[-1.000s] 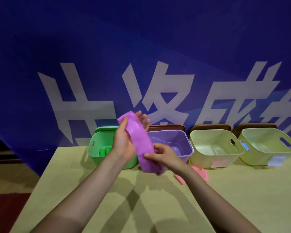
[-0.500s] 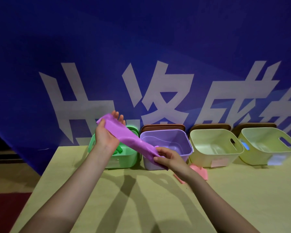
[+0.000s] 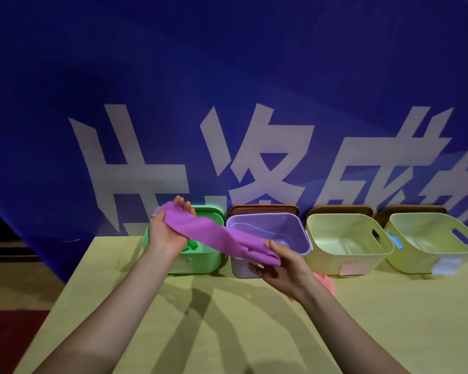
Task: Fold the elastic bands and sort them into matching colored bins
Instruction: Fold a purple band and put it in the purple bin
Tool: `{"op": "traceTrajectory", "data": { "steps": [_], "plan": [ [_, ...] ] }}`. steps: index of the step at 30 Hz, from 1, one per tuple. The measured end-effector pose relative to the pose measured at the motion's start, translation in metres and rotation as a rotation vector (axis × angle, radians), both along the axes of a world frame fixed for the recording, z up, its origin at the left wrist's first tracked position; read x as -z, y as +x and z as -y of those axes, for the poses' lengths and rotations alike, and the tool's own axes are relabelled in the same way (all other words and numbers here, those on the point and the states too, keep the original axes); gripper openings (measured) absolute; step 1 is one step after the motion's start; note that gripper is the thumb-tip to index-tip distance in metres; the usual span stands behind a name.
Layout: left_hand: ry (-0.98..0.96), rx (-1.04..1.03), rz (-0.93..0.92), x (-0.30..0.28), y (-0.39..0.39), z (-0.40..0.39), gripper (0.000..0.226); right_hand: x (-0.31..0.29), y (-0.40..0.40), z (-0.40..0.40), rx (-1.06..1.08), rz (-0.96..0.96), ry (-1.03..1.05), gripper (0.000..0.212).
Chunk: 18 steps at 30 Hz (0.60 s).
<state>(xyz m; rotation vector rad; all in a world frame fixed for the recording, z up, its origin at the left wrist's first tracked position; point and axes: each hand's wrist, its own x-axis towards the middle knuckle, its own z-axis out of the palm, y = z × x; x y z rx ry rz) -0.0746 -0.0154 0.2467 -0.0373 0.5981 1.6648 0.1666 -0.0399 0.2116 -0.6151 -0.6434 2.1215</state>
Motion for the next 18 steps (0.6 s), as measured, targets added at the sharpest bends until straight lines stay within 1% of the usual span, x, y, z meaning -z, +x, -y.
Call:
{"op": "traceTrajectory", "data": {
  "steps": [3,6,9,11,12,14,16,18],
  "plan": [
    [-0.006,-0.016,0.061,0.0049,-0.0010,-0.0004,0.036,-0.0011,-0.0026,0.0016,-0.008,-0.067,-0.018,0.069],
    [-0.010,-0.027,0.071,0.0057,-0.0009,-0.0011,0.037,0.0001,-0.0040,0.0018,0.009,-0.136,-0.001,0.070],
    [-0.013,-0.032,0.087,0.0062,-0.0025,-0.0015,0.037,0.0010,-0.0034,0.0018,0.052,-0.206,-0.029,0.075],
    [-0.016,-0.031,0.086,0.0069,-0.0035,-0.0019,0.037,0.0012,-0.0024,0.0027,0.052,-0.227,-0.027,0.078],
    [-0.018,-0.029,0.082,0.0075,-0.0037,-0.0023,0.038,0.0019,-0.0013,0.0024,0.040,-0.228,-0.015,0.076],
    [-0.026,-0.025,0.073,0.0087,-0.0039,-0.0032,0.038,0.0027,0.0009,0.0022,-0.003,-0.191,0.052,0.067],
    [-0.032,-0.020,0.072,0.0096,-0.0044,-0.0040,0.038,0.0039,0.0026,0.0002,-0.035,-0.103,0.123,0.062],
    [-0.040,-0.008,0.074,0.0107,-0.0047,-0.0047,0.039,0.0064,0.0016,-0.0025,-0.019,0.007,0.141,0.056]
  ]
}}
